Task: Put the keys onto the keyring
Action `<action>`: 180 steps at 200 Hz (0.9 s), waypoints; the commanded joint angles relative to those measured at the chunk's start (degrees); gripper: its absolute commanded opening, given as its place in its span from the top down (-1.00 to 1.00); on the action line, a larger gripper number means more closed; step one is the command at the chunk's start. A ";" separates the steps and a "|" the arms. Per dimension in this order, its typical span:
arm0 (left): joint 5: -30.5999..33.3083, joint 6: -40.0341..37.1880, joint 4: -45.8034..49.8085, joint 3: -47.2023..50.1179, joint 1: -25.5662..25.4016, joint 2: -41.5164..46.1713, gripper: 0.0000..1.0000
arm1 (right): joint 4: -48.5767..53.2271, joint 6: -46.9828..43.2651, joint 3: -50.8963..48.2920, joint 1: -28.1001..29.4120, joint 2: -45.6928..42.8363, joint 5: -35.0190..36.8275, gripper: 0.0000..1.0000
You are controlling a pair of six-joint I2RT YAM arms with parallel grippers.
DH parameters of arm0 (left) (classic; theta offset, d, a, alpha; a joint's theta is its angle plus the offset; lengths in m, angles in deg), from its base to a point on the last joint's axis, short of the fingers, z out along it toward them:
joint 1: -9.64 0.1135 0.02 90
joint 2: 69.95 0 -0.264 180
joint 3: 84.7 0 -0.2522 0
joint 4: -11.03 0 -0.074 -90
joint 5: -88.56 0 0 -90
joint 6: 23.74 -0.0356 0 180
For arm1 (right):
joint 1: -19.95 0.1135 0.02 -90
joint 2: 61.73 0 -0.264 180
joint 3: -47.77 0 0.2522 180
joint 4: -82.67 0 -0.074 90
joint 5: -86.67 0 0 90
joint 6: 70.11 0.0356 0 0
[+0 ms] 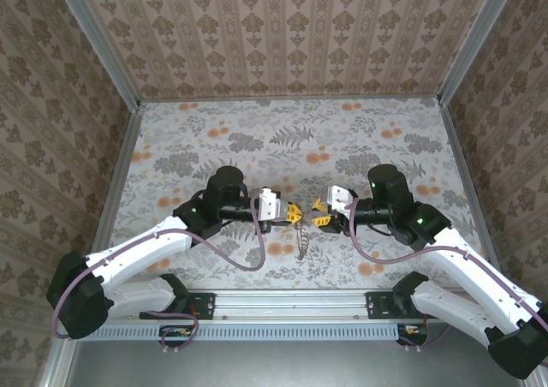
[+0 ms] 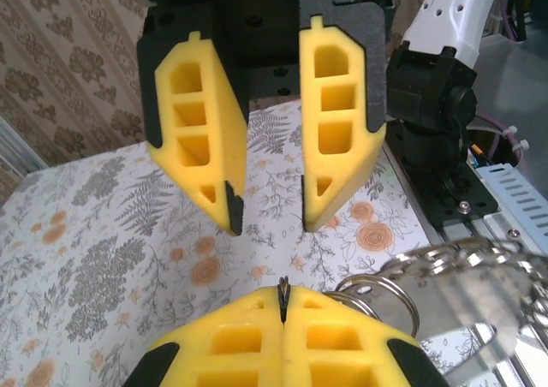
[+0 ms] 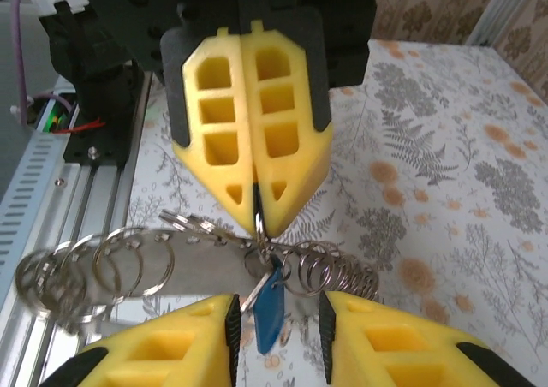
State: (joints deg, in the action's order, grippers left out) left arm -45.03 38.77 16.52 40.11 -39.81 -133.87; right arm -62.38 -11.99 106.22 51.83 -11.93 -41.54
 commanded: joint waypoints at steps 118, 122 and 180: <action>-6.61 -0.74 -6.71 2.06 0.46 4.44 1.00 | -21.64 11.38 -11.12 2.96 3.91 -0.20 -0.01; -6.59 -0.66 -6.69 2.01 0.41 4.40 1.00 | -22.44 11.83 -11.31 3.09 4.02 -0.38 -0.01; -6.07 -0.80 -5.69 1.09 0.50 4.06 1.00 | -29.55 14.22 -13.63 4.95 4.50 0.85 0.72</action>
State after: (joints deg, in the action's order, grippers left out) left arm -49.47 38.77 11.93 42.28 -39.77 -130.59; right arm -86.42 -0.08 94.11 56.44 -6.49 -40.08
